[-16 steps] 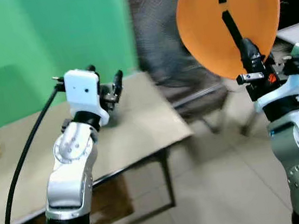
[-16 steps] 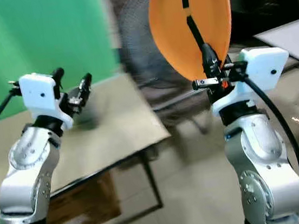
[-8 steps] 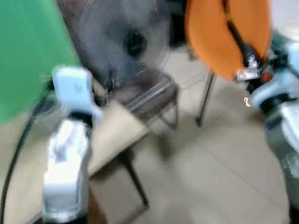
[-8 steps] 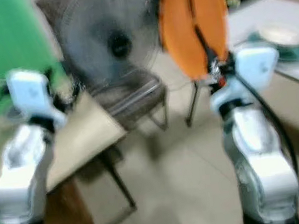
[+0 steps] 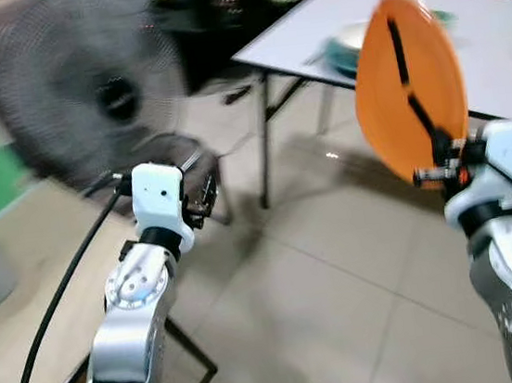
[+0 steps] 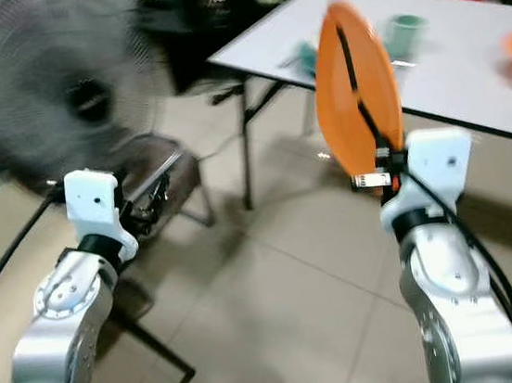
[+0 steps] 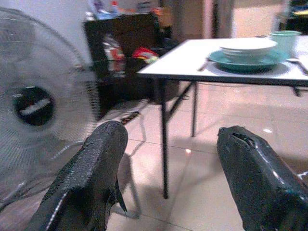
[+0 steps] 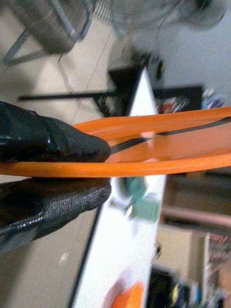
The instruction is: Setting the table
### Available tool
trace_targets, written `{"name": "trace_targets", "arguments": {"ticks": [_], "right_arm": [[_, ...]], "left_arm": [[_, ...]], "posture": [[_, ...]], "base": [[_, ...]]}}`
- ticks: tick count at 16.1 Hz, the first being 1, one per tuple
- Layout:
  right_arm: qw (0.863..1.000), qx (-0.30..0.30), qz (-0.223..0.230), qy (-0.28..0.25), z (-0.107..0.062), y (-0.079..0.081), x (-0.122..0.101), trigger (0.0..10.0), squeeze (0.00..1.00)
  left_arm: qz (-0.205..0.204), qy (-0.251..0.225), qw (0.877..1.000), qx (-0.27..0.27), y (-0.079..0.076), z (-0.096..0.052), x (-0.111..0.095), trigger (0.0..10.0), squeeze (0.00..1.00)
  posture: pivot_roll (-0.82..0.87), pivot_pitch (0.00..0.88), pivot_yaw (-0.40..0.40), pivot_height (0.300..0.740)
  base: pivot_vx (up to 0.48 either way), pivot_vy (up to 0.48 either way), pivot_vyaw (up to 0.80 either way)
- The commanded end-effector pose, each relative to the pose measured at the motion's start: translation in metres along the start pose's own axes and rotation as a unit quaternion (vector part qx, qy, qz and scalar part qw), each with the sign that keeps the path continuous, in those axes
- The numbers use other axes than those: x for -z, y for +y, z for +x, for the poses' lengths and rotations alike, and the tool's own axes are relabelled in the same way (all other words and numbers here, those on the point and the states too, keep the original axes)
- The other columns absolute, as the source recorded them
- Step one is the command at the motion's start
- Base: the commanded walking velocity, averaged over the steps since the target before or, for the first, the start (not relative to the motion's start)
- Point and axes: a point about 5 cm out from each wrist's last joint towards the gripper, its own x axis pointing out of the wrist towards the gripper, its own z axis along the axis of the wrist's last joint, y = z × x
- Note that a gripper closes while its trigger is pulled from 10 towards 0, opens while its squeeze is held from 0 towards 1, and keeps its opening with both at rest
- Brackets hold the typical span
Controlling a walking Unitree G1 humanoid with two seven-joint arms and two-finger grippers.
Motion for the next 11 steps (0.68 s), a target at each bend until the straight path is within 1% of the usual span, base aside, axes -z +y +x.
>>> {"name": "trace_targets", "arguments": {"ticks": [1, 2, 3, 4, 6, 7, 8, 9, 10, 11], "right_arm": [[1.000, -0.006, -0.001, -0.016, -0.004, 0.001, -0.006, 10.0, 0.00], [1.000, -0.004, -0.002, -0.012, -0.003, 0.000, -0.004, 10.0, 0.00], [1.000, -0.002, -0.001, -0.010, 0.000, -0.001, -0.004, 10.0, 0.00], [1.000, 0.002, -0.002, -0.010, 0.003, 0.000, -0.003, 10.0, 0.00], [1.000, 0.021, 0.002, -0.011, 0.003, 0.000, -0.003, 10.0, 0.00], [1.000, 0.024, 0.005, -0.013, 0.000, 0.000, -0.005, 10.0, 0.00], [1.000, 0.002, 0.006, -0.015, -0.002, 0.002, -0.006, 10.0, 0.00], [1.000, -0.011, 0.004, -0.006, -0.002, 0.004, -0.004, 10.0, 0.00], [1.000, -0.016, 0.004, -0.003, -0.001, 0.005, -0.004, 10.0, 0.00], [1.000, -0.021, 0.006, 0.005, -0.001, 0.005, -0.001, 10.0, 0.00]], "left_arm": [[-0.002, 0.005, 1.000, 0.000, -0.004, 0.001, 0.003, 10.0, 0.00], [-0.006, -0.003, 1.000, 0.002, -0.005, 0.000, 0.000, 10.0, 0.00], [0.006, -0.010, 1.000, 0.004, -0.005, -0.001, -0.004, 10.0, 0.00], [0.009, -0.017, 1.000, 0.008, -0.005, -0.002, -0.007, 10.0, 0.00], [0.022, -0.022, 0.999, 0.026, -0.004, 0.000, -0.008, 10.0, 0.00], [0.018, -0.026, 0.999, 0.027, -0.004, 0.003, -0.006, 10.0, 0.00], [0.002, -0.033, 0.999, 0.029, -0.008, 0.005, -0.005, 10.0, 0.00], [-0.006, -0.046, 0.999, 0.025, -0.010, 0.004, -0.010, 10.0, 0.00], [-0.007, -0.047, 0.999, 0.023, -0.010, 0.004, -0.011, 10.0, 0.00], [-0.001, -0.044, 0.999, 0.023, -0.010, 0.001, -0.011, 10.0, 0.00]], "posture": [[0.01, 0.000, 0.038, 0.740], [0.02, 0.000, 0.034, 0.740], [0.03, 0.000, 0.031, 0.740], [0.04, 0.000, 0.032, 0.740], [-0.01, 0.000, 0.067, 0.740], [-0.02, 0.000, 0.070, 0.740], [-0.01, 0.000, 0.063, 0.740], [0.01, 0.000, 0.045, 0.740], [0.01, 0.000, 0.041, 0.740], [0.03, 0.000, 0.027, 0.740]], "base": [[0.000, 0.000, -0.80], [0.000, 0.000, -0.80], [0.000, 0.000, -0.80], [0.000, 0.000, -0.80], [0.000, 0.000, -0.80], [0.000, 0.000, 0.00], [0.000, 0.000, 0.00], [0.000, 0.000, 0.00], [0.000, 0.000, 0.00], [0.000, 0.000, -0.80]]}}
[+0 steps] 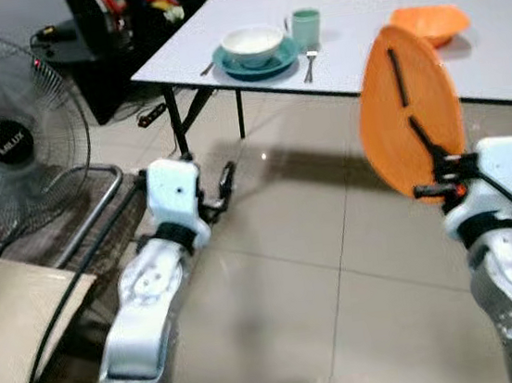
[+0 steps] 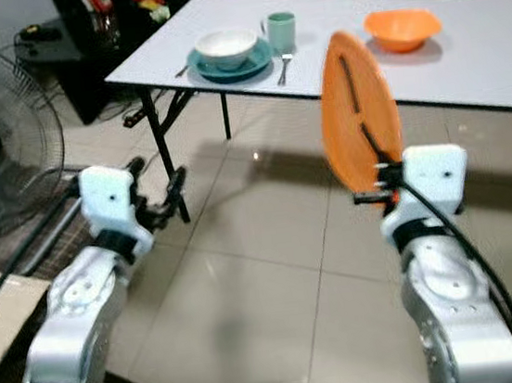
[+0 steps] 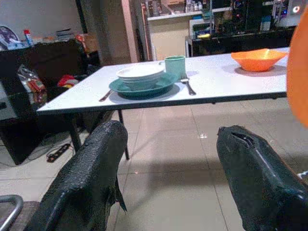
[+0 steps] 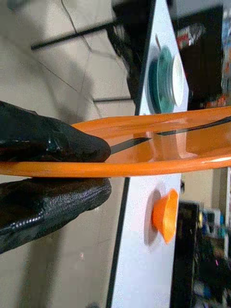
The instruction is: Setting the table
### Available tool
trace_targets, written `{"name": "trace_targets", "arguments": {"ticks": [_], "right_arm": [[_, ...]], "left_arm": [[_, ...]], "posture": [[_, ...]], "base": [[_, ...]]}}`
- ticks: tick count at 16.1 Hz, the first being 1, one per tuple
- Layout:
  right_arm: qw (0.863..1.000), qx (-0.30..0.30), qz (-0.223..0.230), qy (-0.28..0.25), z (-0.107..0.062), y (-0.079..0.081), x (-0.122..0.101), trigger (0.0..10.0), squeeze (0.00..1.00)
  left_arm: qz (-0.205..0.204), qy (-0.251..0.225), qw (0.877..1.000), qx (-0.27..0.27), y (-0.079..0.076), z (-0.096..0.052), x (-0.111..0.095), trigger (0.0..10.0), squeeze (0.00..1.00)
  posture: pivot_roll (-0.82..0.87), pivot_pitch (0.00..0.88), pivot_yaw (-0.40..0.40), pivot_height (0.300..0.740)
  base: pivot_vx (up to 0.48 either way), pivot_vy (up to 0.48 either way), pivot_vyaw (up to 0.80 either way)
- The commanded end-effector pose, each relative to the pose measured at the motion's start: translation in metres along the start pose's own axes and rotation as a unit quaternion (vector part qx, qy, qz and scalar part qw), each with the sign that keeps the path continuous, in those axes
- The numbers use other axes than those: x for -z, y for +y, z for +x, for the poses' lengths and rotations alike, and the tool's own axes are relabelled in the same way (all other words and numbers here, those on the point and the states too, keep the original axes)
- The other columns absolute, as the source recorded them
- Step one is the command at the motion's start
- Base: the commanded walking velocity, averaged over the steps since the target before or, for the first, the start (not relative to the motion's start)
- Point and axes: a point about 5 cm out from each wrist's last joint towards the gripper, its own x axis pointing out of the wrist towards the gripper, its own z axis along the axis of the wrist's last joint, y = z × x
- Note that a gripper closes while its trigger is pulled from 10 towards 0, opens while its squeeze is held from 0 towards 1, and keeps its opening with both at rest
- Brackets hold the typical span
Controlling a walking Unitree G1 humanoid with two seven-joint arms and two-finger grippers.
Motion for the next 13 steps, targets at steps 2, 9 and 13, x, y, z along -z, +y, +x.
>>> {"name": "trace_targets", "arguments": {"ticks": [2, 9, 13], "right_arm": [[1.000, -0.012, 0.001, -0.005, -0.0019, 0.0037, -0.0024, 10.0, 0.00], [0.999, -0.039, -0.001, 0.001, -0.0014, 0.0081, -0.0015, 10.0, 0.00], [1.000, -0.019, 0.013, 0.013, -0.0051, 0.0071, 0.0026, 10.0, 0.00]], "left_arm": [[-0.013, -0.005, 1.000, -0.006, 0.0052, -0.0056, -0.0011, 10.0, 0.00], [-0.013, 0.005, 1.000, 0.001, 0.0048, -0.0093, 0.0038, 10.0, 0.00], [-0.005, 0.010, 1.000, 0.004, 0.0064, -0.0023, 0.0040, 10.0, 0.00]], "posture": [[0.02, 0.000, 0.022, 0.740], [0.02, 0.000, 0.024, 0.740], [0.02, 0.000, 0.030, 0.740]], "base": [[0.000, 0.000, -0.80], [0.125, 0.000, -0.37], [0.299, 0.000, -0.17]]}}
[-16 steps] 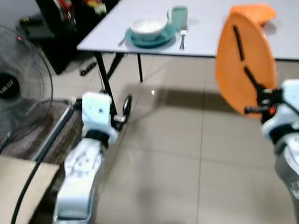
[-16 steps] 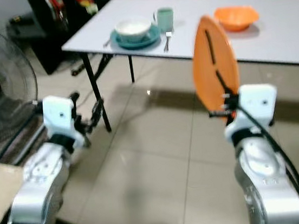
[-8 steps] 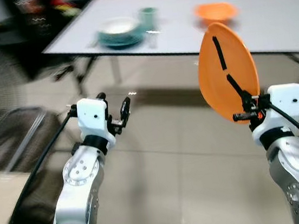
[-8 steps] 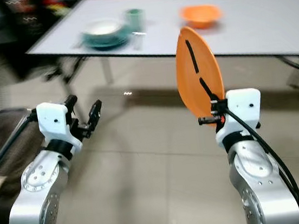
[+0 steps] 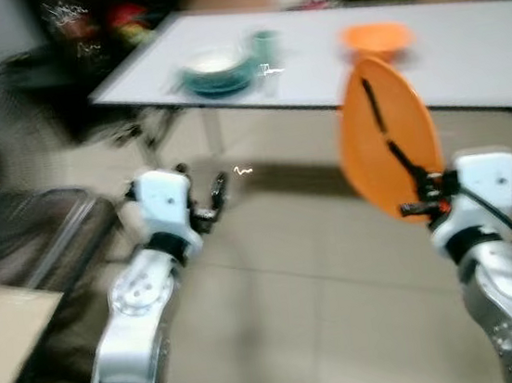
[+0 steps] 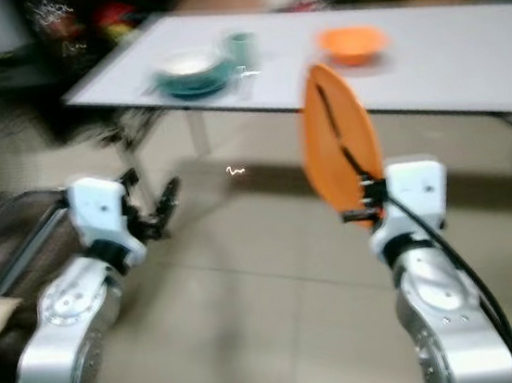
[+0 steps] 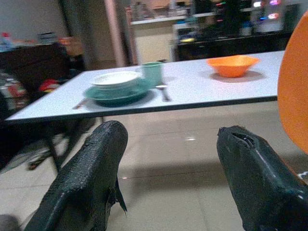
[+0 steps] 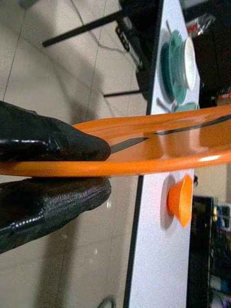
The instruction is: Setting the table
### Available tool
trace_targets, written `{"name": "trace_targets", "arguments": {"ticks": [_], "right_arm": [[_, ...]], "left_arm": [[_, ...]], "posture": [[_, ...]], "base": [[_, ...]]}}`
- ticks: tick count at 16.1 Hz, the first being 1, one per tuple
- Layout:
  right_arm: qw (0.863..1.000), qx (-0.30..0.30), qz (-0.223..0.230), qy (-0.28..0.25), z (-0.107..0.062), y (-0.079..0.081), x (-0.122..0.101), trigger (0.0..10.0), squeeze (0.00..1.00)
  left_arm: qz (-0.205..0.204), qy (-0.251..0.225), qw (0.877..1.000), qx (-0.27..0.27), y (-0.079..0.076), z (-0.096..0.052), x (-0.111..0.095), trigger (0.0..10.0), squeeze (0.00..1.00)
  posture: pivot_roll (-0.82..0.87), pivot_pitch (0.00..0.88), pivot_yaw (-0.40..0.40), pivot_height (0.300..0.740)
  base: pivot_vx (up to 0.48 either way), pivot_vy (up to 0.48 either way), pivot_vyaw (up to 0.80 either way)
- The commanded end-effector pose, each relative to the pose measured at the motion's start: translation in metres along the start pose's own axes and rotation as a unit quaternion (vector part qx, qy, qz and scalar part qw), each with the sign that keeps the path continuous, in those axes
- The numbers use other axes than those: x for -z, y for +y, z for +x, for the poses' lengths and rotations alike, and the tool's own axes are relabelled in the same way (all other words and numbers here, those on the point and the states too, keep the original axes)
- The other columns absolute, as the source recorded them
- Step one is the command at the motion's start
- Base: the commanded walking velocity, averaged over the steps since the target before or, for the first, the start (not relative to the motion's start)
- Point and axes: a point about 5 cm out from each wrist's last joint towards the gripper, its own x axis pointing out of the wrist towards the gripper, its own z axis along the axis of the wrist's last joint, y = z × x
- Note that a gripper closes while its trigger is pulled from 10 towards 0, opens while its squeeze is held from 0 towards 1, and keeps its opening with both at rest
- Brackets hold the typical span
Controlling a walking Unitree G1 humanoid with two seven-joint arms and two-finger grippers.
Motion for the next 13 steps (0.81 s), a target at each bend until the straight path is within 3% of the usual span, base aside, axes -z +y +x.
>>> {"name": "trace_targets", "arguments": {"ticks": [1, 7, 13], "right_arm": [[0.999, -0.014, 0.008, -0.031, 0.000, 0.005, -0.013, 10.0, 0.00], [0.999, 0.004, 0.016, -0.034, -0.003, 0.001, -0.013, 10.0, 0.00], [0.999, -0.012, 0.051, -0.007, 0.004, 0.002, -0.011, 10.0, 0.00]], "left_arm": [[0.011, -0.004, 1.000, -0.004, 0.004, 0.001, -0.006, 10.0, 0.00], [0.011, 0.008, 1.000, 0.006, 0.003, 0.002, 0.001, 10.0, 0.00], [0.002, 0.028, 0.999, -0.044, 0.015, -0.002, 0.010, 10.0, 0.00]], "posture": [[0.03, 0.000, 0.029, 0.740], [0.00, 0.000, 0.049, 0.740], [0.00, 0.000, 0.044, 0.740]], "base": [[0.300, 0.000, -0.68], [0.296, 0.000, -0.76], [0.298, 0.000, 0.00]]}}
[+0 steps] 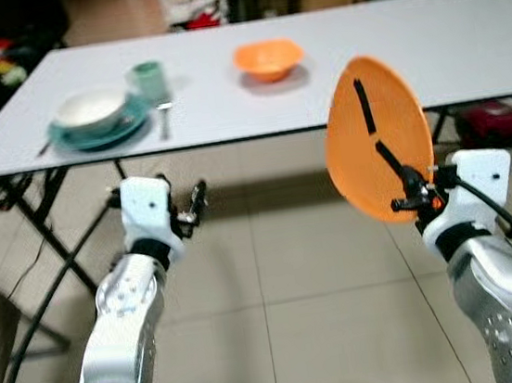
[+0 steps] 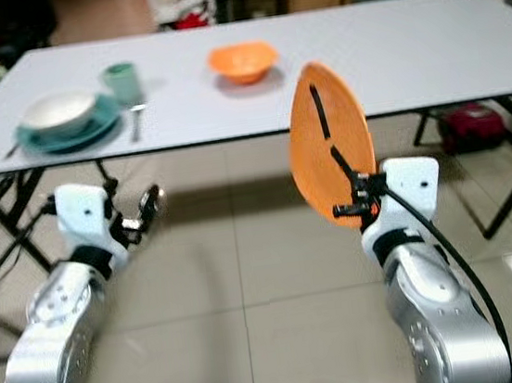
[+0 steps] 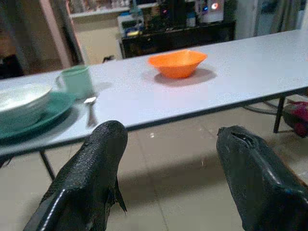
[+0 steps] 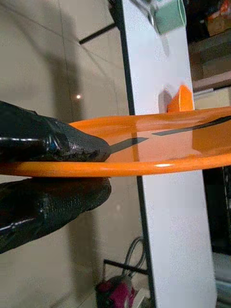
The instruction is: Setting the table
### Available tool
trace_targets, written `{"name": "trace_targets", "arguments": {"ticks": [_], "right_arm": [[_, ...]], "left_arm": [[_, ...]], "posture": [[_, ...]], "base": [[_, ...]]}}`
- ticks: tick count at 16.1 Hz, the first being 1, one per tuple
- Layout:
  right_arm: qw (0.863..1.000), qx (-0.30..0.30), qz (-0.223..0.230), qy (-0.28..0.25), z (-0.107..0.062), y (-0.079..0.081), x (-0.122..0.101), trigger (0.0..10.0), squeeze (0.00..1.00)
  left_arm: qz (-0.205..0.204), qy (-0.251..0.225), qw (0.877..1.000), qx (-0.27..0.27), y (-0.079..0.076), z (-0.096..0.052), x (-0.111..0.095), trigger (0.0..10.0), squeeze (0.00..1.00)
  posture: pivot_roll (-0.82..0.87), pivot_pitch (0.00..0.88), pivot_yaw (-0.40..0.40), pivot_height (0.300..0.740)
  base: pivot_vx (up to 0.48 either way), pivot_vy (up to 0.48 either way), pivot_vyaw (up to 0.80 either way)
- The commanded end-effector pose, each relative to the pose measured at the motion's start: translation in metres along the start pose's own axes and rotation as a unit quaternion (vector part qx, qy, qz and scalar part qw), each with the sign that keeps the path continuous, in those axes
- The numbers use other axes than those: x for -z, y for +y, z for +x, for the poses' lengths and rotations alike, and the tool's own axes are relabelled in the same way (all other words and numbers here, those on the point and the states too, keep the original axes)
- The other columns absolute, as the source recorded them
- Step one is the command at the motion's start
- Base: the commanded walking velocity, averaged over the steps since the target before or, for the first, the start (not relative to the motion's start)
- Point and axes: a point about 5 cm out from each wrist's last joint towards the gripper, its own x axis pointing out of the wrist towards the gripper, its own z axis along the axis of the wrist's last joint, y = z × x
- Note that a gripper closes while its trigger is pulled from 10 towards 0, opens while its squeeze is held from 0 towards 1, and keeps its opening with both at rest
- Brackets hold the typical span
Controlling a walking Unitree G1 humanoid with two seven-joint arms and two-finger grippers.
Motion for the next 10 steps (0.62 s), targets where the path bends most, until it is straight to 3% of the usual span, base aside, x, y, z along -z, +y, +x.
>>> {"name": "trace_targets", "arguments": {"ticks": [1, 3, 4, 10], "right_arm": [[1.000, 0.002, -0.001, -0.016, -0.001, -0.002, -0.009, 10.0, 0.00], [0.997, -0.034, -0.059, -0.027, 0.004, 0.008, -0.011, 10.0, 0.00], [0.998, -0.054, -0.035, -0.024, 0.005, 0.011, -0.010, 10.0, 0.00], [0.997, -0.069, -0.022, -0.035, 0.007, 0.013, -0.013, 10.0, 0.00]], "left_arm": [[0.001, -0.003, 1.000, 0.006, -0.006, 0.002, -0.001, 10.0, 0.00], [0.000, -0.008, 1.000, -0.002, -0.004, -0.004, -0.005, 10.0, 0.00], [0.000, -0.006, 1.000, -0.008, -0.001, -0.006, -0.003, 10.0, 0.00], [0.005, -0.007, 1.000, -0.014, 0.000, -0.007, -0.005, 10.0, 0.00]], "posture": [[0.01, 0.000, 0.039, 0.740], [0.04, 0.000, 0.018, 0.740], [0.04, 0.000, 0.016, 0.740], [0.05, 0.000, 0.019, 0.740]], "base": [[0.296, 0.000, 0.00], [0.300, 0.000, 0.00], [0.300, 0.000, 0.00], [0.295, 0.000, 0.00]]}}
